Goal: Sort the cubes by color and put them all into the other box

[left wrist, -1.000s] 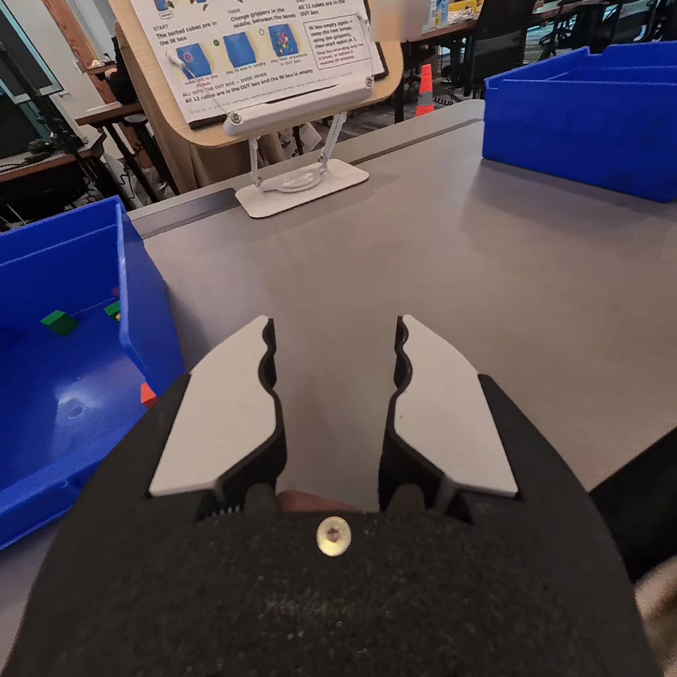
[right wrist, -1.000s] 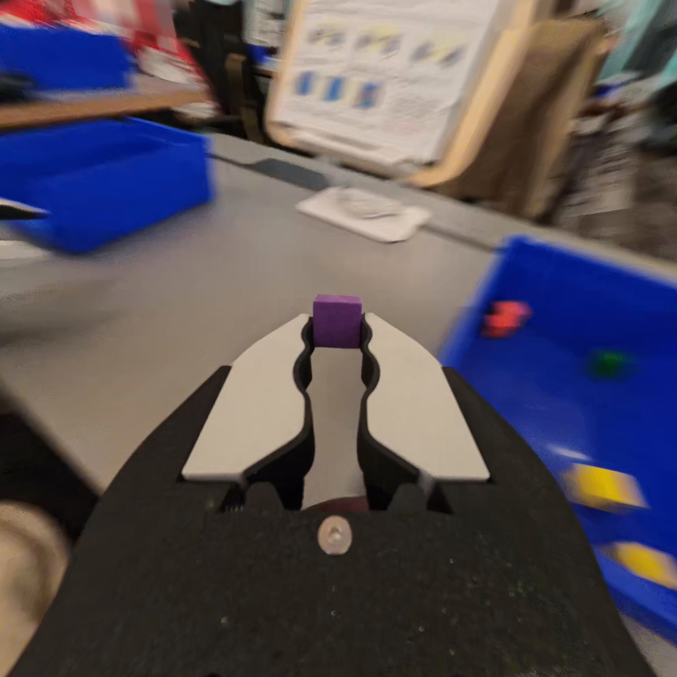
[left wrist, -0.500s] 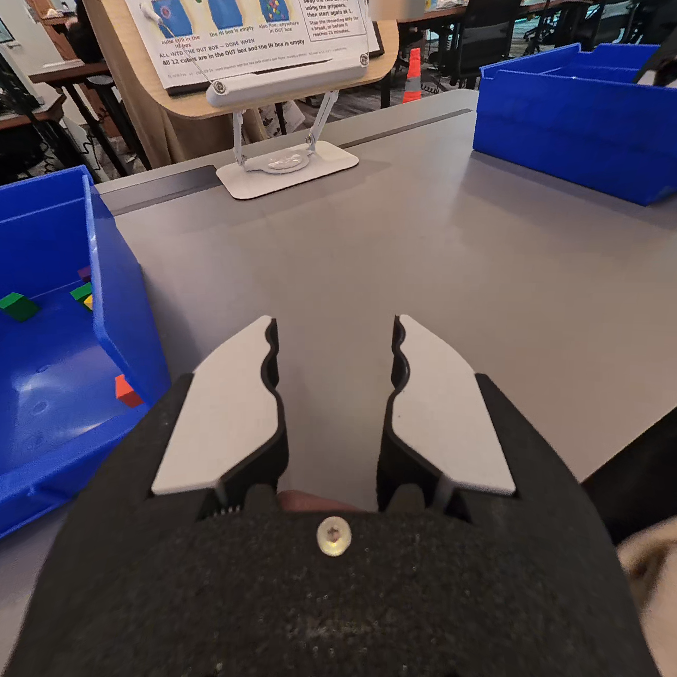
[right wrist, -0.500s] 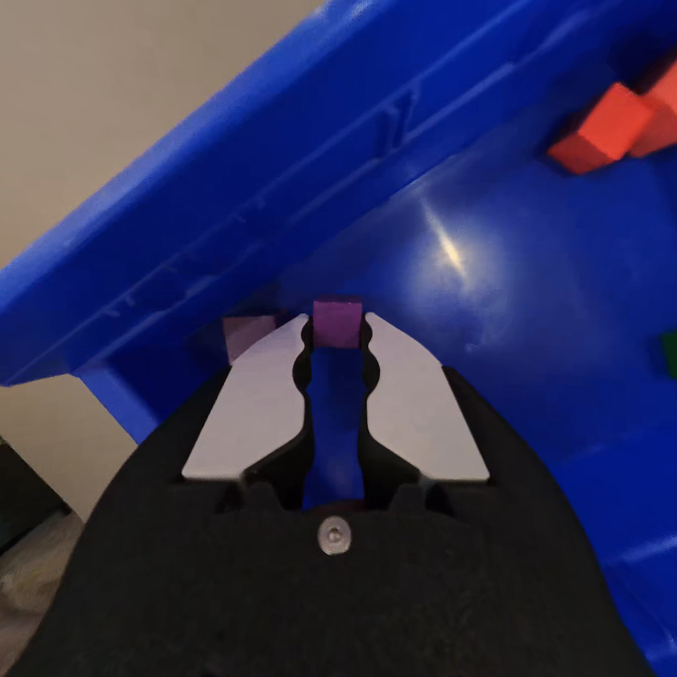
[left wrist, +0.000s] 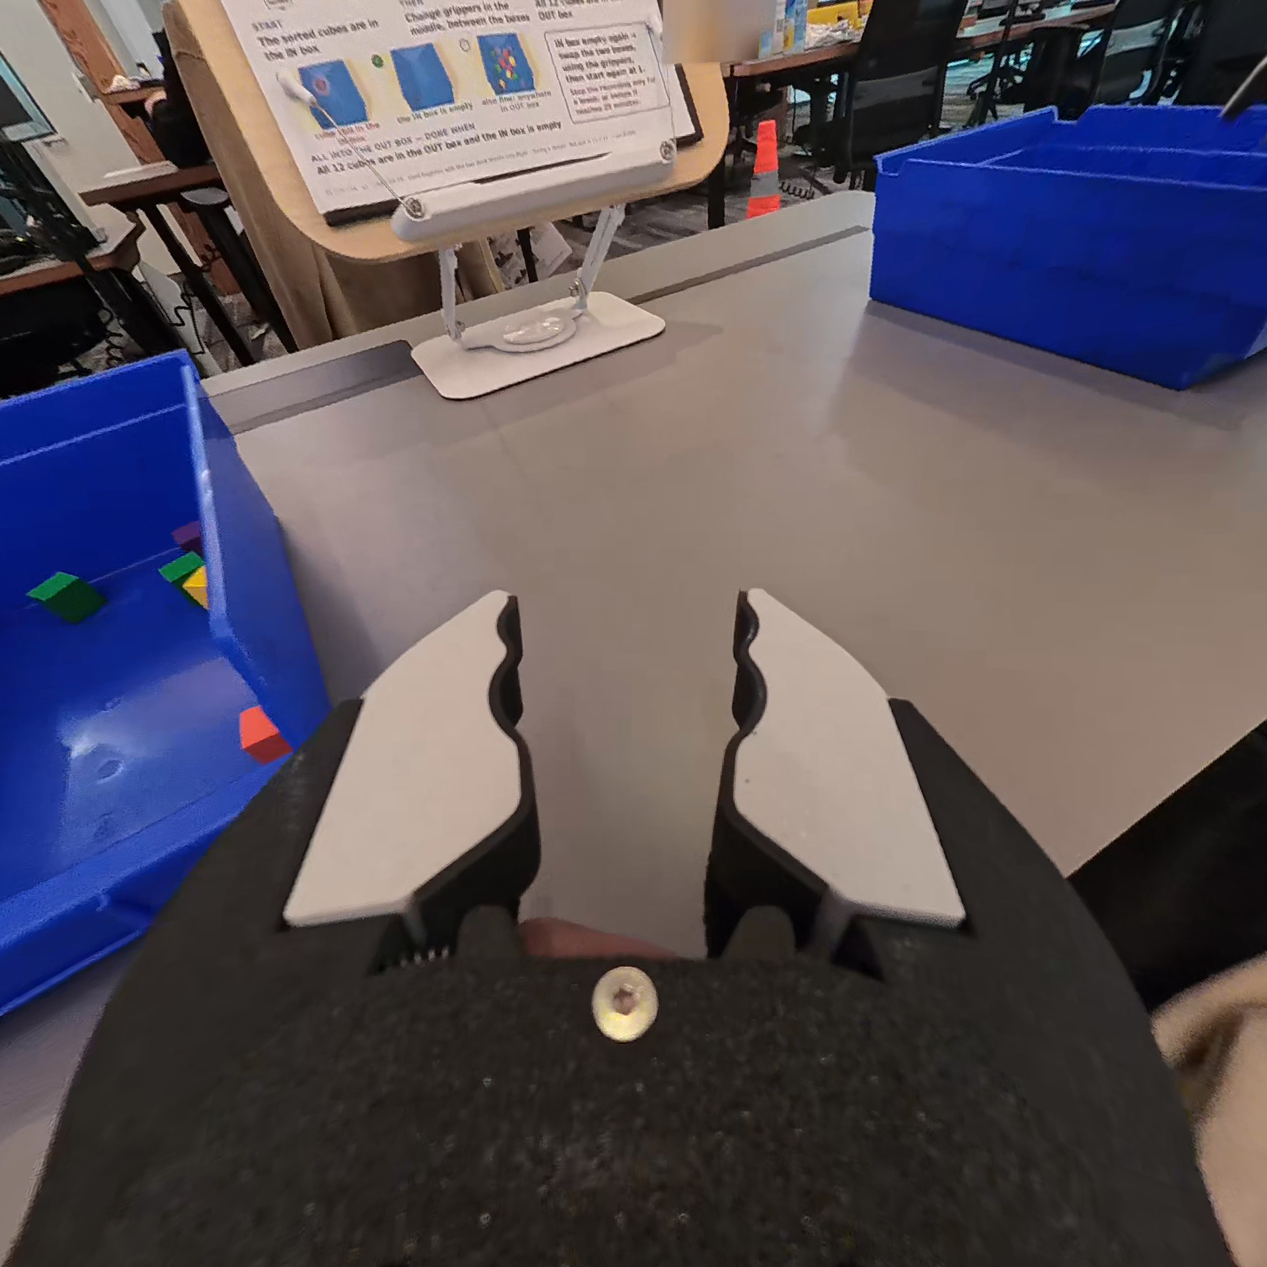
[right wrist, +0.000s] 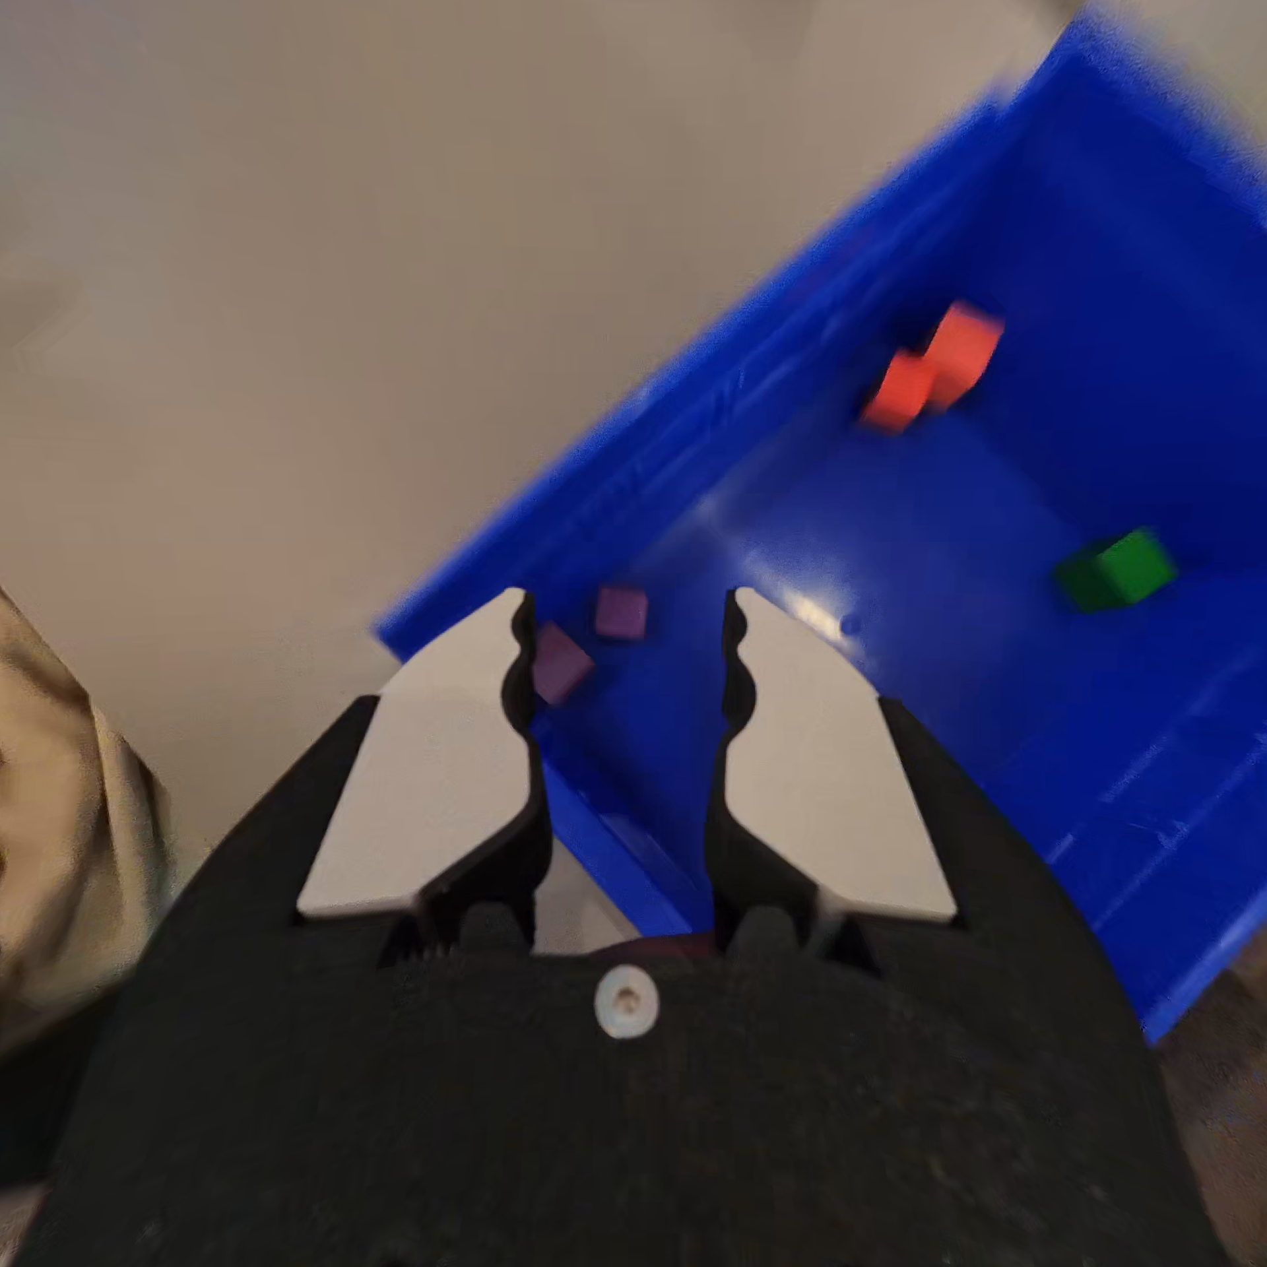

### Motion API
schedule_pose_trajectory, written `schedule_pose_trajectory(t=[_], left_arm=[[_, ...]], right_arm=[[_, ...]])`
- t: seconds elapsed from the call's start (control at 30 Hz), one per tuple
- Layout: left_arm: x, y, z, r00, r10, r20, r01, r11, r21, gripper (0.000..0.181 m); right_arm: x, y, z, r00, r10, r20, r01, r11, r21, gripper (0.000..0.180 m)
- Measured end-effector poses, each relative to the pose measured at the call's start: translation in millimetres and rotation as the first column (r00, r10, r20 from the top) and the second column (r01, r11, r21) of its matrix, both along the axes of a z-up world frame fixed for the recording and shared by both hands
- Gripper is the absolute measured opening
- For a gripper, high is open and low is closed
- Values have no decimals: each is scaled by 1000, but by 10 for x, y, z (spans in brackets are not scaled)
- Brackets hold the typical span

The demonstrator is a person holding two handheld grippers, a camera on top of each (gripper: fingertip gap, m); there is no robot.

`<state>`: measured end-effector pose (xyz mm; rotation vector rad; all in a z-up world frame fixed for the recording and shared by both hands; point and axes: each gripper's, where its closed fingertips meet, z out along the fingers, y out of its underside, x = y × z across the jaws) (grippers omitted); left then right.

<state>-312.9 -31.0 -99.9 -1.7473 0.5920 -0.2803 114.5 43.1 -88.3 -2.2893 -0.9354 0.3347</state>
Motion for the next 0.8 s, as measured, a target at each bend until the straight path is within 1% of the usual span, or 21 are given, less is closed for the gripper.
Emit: schedule_pose_trajectory(t=[0.03,0.07,0.1,0.13,0.2,0.23,0.27,0.3,0.33,0.37,0.4,0.43,0.53,0.57,0.6,0.63,0.67,0.7,0.73,0.77,0.8], left_arm=[[-18,9,8,1000,12,0,-12,1000,3,59],[-48,24,6,1000,31,-5,-31,1000,1,59],[-93,49,-16,998,61,-16,-61,998,-9,59],[-161,81,-63,994,103,-36,-104,994,-33,58],[-259,129,-142,986,160,-51,-164,983,-78,58],[-270,138,-148,985,166,-34,-169,981,-91,58],[-269,138,-146,986,167,-14,-167,980,-104,59],[-254,131,-136,987,158,1,-157,981,-111,59],[-243,126,-125,989,150,4,-148,983,-108,59],[-244,126,-116,989,149,-2,-148,984,-100,59],[-244,126,-109,989,148,-8,-148,985,-92,59],[-238,121,-105,990,143,-10,-143,986,-90,59],[-263,104,-16,992,122,-18,-123,990,-71,56],[-335,113,51,991,130,-33,-132,989,-60,49],[-440,137,135,989,141,-49,-144,988,-56,36],[-578,187,236,985,159,-64,-162,985,-56,32],[-741,270,352,980,184,-72,-189,980,-62,32],[-896,376,460,976,204,-71,-209,975,-81,37],[-1024,507,547,975,213,-66,-219,969,-113,47],[-1141,677,608,972,225,-63,-232,962,-146,53],[-1267,892,624,965,251,-74,-260,950,-174,54]], right_arm=[[-116,-51,218,996,-20,-92,30,994,107,52],[-309,-135,409,979,-10,-205,51,979,199,52],[-567,-256,551,943,28,-330,64,963,262,51],[-845,-393,627,891,68,-448,75,953,292,52],[-1350,-618,590,776,97,-623,127,944,306,49],[-1561,-697,481,730,83,-678,162,944,289,47],[-1769,-781,337,703,71,-708,162,953,257,47],[-1951,-853,179,709,58,-703,143,964,223,48],[-2092,-907,56,736,57,-675,117,971,210,50],[-2159,-920,-34,776,61,-627,109,967,229,50],[-2153,-887,-81,812,48,-582,138,953,271,50],[-2150,-866,-90,827,44,-561,154,941,302,50],[-2196,-911,-123,830,63,-554,112,955,275,50],[-2173,-906,-124,832,61,-551,117,952,282,50],[-2146,-900,-126,834,58,-549,123,950,287,50],[-2128,-899,-133,834,54,-550,125,951,282,50],[-2122,-909,-137,828,52,-559,122,955,270,50],[-2127,-923,-133,817,56,-574,117,959,259,49],[-2134,-934,-133,811,60,-582,110,962,252,48],[-2143,-937,-143,812,63,-580,102,964,247,48],[-2152,-939,-153,817,68,-573,93,965,247,48]])
